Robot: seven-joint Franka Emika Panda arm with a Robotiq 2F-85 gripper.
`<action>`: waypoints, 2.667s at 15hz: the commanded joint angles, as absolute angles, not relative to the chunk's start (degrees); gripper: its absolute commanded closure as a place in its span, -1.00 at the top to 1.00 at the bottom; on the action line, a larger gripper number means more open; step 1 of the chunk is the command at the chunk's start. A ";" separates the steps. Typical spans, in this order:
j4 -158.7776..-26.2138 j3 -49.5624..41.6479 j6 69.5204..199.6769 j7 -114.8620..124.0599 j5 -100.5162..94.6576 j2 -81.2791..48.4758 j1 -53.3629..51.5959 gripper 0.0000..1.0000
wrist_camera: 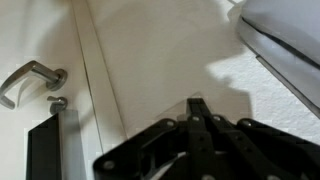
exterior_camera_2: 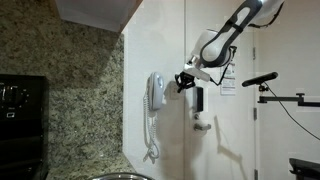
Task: Turn off the light switch
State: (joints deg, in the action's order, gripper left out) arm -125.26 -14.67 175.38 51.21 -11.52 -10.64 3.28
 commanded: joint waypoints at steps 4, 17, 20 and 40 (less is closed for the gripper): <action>-122.50 -15.95 174.72 53.22 -12.32 -12.77 1.66 -0.98; -122.39 -21.03 176.28 55.85 -16.92 -14.17 -1.85 -1.00; -126.64 -20.27 177.10 53.98 -17.23 -11.61 -1.27 -1.00; -133.89 -31.16 199.19 46.20 -24.24 -9.03 -4.12 -0.98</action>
